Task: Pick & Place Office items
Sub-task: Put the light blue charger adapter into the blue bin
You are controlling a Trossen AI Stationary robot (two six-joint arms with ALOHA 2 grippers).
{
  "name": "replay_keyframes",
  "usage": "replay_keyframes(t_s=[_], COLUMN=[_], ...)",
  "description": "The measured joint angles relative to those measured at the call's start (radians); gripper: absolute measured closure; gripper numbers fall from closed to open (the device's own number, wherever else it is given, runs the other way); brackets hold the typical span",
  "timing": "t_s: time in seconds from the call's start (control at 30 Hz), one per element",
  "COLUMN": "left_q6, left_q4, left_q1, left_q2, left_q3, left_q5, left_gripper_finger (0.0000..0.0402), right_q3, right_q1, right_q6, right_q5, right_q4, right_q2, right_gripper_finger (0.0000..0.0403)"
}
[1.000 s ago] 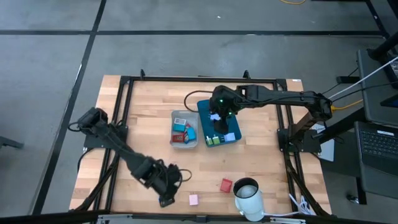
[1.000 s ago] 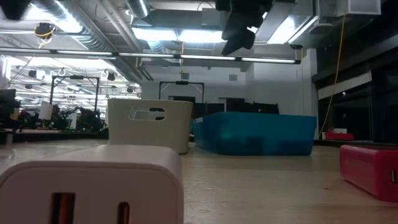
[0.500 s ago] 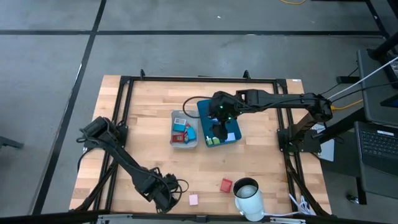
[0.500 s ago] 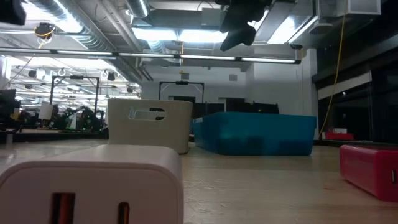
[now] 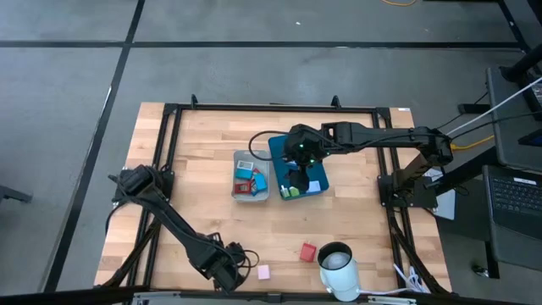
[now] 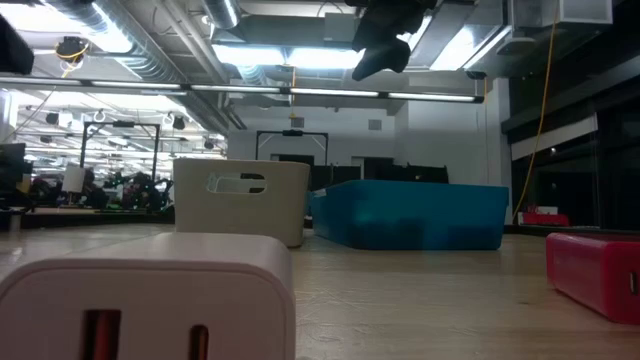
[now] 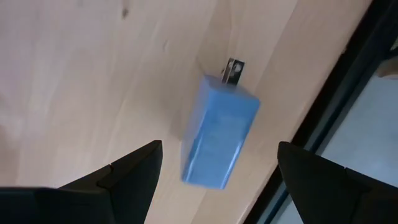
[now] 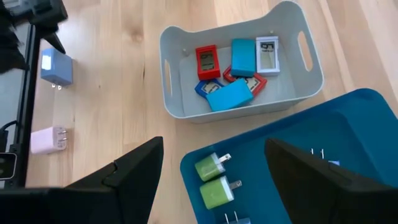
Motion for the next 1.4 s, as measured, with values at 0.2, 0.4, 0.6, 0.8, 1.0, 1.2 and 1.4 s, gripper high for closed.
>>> replay_keyframes(t_s=[0.2,0.4,0.6,0.8,1.0,1.2,1.4], left_q6=[-0.016,-0.043,-0.053,-0.03,0.026,0.142,0.372], left_q4=[0.017,0.012,0.018,0.018,0.017,0.022,0.265], left_q1=[0.0,-0.001,0.005,0.037,0.103,0.221,0.408], left_q2=[0.052,0.087,0.098,0.05,-0.024,-0.102,-0.184], left_q3=[0.0,0.0,0.0,0.0,0.0,0.0,0.0], left_q5=[0.007,0.021,0.033,0.016,-0.098,-0.262,-0.421], left_gripper_finger=[0.0089,0.0123,0.0283,0.0291,0.0291,0.0291,0.0291], right_q3=[0.0,0.0,0.009,0.17,0.416,0.552,0.483], right_q1=[0.0,0.0,-0.002,-0.025,-0.05,-0.077,-0.08], right_q6=[0.0,0.0,0.027,0.02,-0.086,-0.145,-0.229], right_q5=[0.018,0.018,0.018,0.018,0.023,0.132,0.159], right_q4=[0.0,0.007,0.051,0.03,-0.019,-0.164,-0.233], right_q2=[0.0,0.0,-0.011,-0.02,-0.051,-0.162,-0.323], right_gripper_finger=[0.0119,0.0119,0.0119,0.0119,0.0119,0.0119,0.0119])
